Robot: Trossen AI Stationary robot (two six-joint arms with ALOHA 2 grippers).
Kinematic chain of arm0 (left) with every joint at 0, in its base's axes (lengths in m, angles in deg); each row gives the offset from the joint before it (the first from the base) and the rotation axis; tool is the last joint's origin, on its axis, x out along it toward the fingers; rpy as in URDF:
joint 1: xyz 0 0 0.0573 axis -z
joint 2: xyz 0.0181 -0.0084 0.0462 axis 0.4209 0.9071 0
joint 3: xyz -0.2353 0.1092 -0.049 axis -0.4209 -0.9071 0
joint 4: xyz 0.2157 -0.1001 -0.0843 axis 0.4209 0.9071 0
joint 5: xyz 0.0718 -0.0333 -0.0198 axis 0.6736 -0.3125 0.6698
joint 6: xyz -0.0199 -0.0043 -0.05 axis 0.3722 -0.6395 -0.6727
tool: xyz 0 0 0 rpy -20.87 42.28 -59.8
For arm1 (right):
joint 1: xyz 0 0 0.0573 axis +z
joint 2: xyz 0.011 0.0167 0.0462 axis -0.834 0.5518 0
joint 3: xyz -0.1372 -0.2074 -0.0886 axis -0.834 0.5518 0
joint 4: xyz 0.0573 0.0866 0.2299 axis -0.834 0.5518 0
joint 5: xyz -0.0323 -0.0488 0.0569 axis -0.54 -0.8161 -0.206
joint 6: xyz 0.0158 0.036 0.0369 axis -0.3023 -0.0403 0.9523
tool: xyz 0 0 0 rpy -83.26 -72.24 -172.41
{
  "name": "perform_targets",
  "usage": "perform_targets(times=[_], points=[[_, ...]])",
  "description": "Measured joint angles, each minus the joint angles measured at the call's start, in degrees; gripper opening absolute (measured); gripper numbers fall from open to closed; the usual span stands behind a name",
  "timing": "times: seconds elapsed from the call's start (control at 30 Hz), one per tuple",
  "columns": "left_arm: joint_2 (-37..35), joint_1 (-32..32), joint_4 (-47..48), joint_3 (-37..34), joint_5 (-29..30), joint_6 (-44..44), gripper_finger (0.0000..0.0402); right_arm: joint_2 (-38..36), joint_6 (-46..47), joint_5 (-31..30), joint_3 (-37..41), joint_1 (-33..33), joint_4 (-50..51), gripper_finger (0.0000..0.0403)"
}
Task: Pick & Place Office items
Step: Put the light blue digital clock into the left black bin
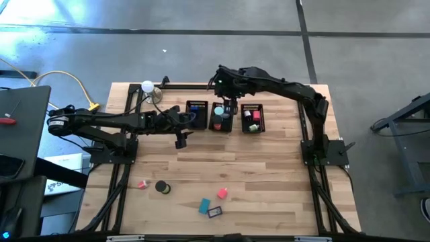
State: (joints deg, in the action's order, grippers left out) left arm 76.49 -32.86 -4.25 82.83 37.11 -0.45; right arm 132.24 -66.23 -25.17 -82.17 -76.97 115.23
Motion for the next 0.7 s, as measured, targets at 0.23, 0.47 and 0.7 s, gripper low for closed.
perform_targets(times=[0.23, 0.47, 0.7], points=[[0.0, 0.0, 1.4, 0.0, 0.0, -3.4, 0.0211, -3.7, 2.4, 0.3, 0.0, 3.0, 2.2, 0.0243], [0.0, 0.0, 1.6, 0.0, 0.0, -3.9, 0.0211, -6.1, 12.4, 3.6, 0.0, 7.8, 8.7, 0.0243], [0.0, 0.0, 1.3, 0.0, -0.1, -6.8, 0.0211, -6.2, 23.5, 4.0, 0.0, 13.7, 13.6, 0.0244]])
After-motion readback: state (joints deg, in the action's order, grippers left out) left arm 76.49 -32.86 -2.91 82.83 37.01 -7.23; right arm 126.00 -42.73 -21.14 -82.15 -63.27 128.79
